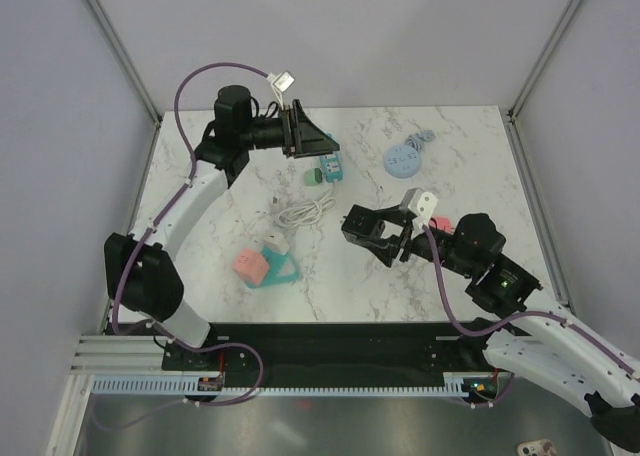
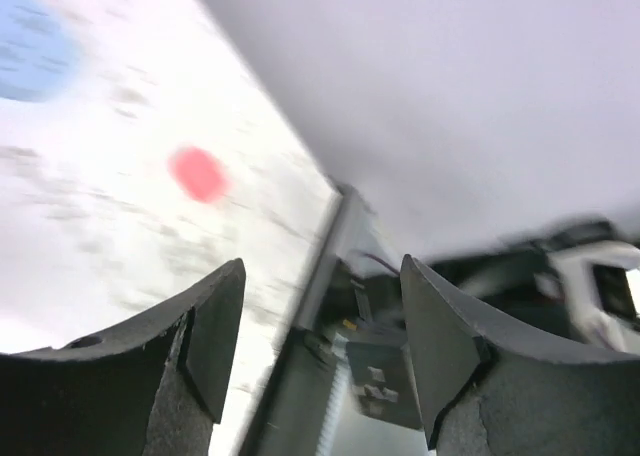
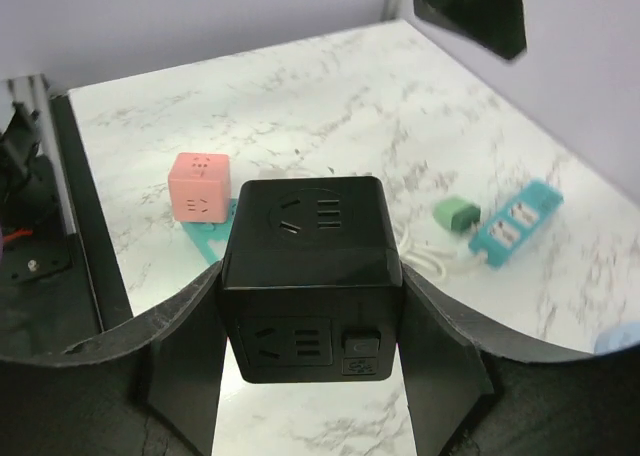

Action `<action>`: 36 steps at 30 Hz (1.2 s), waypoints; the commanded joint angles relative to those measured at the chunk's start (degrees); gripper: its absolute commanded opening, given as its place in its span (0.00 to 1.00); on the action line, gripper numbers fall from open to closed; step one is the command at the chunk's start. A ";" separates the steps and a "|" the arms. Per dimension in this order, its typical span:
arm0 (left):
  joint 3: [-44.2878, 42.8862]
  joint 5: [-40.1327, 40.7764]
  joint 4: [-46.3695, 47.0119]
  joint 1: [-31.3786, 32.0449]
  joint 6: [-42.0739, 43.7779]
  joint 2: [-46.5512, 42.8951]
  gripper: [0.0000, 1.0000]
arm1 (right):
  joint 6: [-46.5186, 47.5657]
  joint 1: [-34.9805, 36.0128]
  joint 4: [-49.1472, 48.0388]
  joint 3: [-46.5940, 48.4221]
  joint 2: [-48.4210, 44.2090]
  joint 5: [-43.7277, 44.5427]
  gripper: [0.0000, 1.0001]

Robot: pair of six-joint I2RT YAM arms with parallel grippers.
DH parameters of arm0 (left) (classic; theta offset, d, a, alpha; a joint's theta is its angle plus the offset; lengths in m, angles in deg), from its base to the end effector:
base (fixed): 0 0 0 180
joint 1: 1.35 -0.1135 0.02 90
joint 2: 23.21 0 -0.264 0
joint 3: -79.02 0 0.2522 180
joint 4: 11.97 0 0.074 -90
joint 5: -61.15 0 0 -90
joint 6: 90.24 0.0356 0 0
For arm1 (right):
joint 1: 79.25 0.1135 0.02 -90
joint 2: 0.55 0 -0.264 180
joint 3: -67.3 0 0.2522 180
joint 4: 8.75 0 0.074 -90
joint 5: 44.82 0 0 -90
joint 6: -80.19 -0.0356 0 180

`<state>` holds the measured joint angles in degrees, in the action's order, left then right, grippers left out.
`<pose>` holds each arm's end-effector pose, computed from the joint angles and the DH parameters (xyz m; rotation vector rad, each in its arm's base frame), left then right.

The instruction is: Insert the plug

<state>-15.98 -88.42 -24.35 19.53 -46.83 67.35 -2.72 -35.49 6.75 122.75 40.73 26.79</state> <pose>0.3303 -0.1588 0.3843 0.4652 1.9199 -1.6962 0.1178 0.1284 0.3469 -0.9294 1.3567 0.7488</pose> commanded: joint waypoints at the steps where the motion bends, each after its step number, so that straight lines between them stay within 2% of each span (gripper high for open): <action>1: -6.57 24.43 -23.60 -0.23 23.70 3.73 0.70 | -15.85 0.18 4.22 2.33 -3.04 15.30 0.00; 4: -7.80 32.12 -24.94 -0.06 28.03 8.30 0.69 | -21.91 0.18 8.27 3.65 -5.76 22.94 0.00; 7: -10.78 36.17 -25.64 0.65 30.14 14.54 0.65 | -27.55 0.18 10.21 3.66 -8.40 31.21 0.00; 8: -13.14 37.06 -26.52 0.82 30.24 16.12 0.59 | -30.53 0.18 10.82 3.57 -8.93 32.09 0.00; 11: -17.99 40.14 -29.85 1.44 31.20 22.71 0.53 | -32.92 0.18 13.20 4.36 -8.58 32.19 0.00; 16: -17.21 46.99 -31.18 5.48 35.51 26.94 0.59 | -32.93 0.26 15.49 4.98 -7.70 34.82 0.00; 19: -16.42 47.18 -31.45 7.32 36.30 29.22 0.62 | -32.58 0.18 15.66 5.41 -7.53 35.53 0.00; 24: -16.15 45.95 -32.15 9.17 35.96 31.78 0.63 | -32.67 0.18 16.45 6.91 -5.60 35.35 0.00; 31: -13.26 50.94 -33.29 11.37 36.21 32.22 0.63 | -33.02 0.18 18.74 8.05 -5.51 36.15 0.00; 34: -13.08 52.88 -33.29 12.25 36.83 32.57 0.61 | -33.28 0.18 19.27 8.32 -5.77 36.50 0.00; 36: -12.99 51.85 -33.29 12.43 36.92 32.66 0.56 | -33.72 0.18 19.79 8.67 -5.77 36.59 0.00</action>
<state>-29.64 -39.13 -56.87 31.47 -12.75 99.33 -35.15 -35.49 27.10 128.26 35.72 61.87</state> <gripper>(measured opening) 0.594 0.667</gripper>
